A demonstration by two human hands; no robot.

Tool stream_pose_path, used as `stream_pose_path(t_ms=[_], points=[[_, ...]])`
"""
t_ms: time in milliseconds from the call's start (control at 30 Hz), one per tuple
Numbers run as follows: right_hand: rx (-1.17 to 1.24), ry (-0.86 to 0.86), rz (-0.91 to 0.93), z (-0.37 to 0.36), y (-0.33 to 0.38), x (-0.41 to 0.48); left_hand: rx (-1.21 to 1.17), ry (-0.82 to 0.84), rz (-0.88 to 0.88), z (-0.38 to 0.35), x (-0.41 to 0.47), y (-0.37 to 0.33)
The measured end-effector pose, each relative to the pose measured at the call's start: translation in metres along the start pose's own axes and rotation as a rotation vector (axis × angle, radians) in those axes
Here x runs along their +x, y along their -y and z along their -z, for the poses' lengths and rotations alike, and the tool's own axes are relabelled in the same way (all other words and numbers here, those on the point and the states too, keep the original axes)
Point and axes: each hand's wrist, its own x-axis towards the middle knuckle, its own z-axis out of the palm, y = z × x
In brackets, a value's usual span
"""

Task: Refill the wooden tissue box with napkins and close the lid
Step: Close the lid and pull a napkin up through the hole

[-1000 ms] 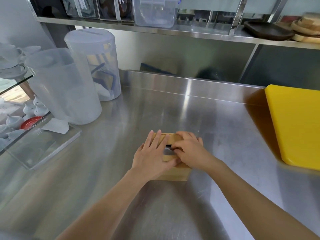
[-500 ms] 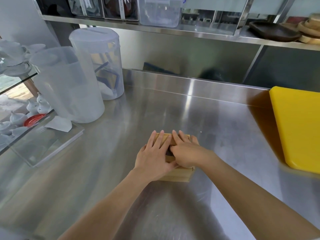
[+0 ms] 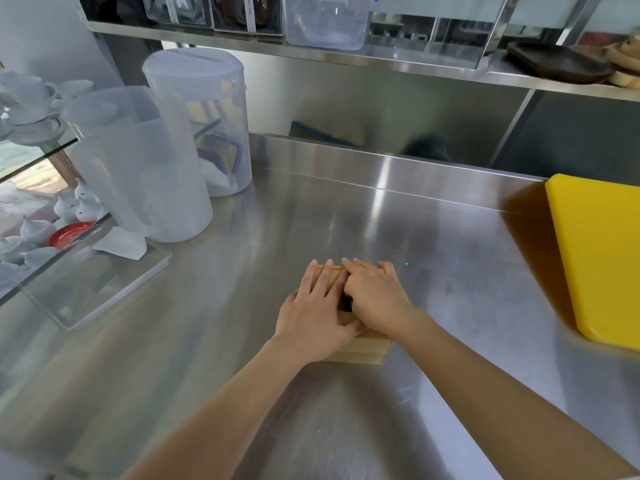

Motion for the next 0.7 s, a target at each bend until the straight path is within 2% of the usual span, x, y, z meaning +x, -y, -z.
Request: stream_pose_path(t_ms=[100, 300, 467, 700], points=[[-0.005, -0.008, -0.018, -0.001, 0.001, -0.001, -0.005, 0.007, 0.003, 0.001, 0.000, 0.000], [-0.157, 0.103, -0.008, 0.004, 0.005, -0.002, -0.004, 0.009, -0.014, 0.001, -0.001, 0.001], [-0.069, -0.023, -0.005, -0.001, 0.005, 0.002, -0.032, 0.015, 0.006, 0.001, -0.001, 0.000], [-0.018, -0.096, 0.079, -0.004, -0.005, -0.002, -0.039, 0.033, -0.001, 0.003, -0.001, 0.000]])
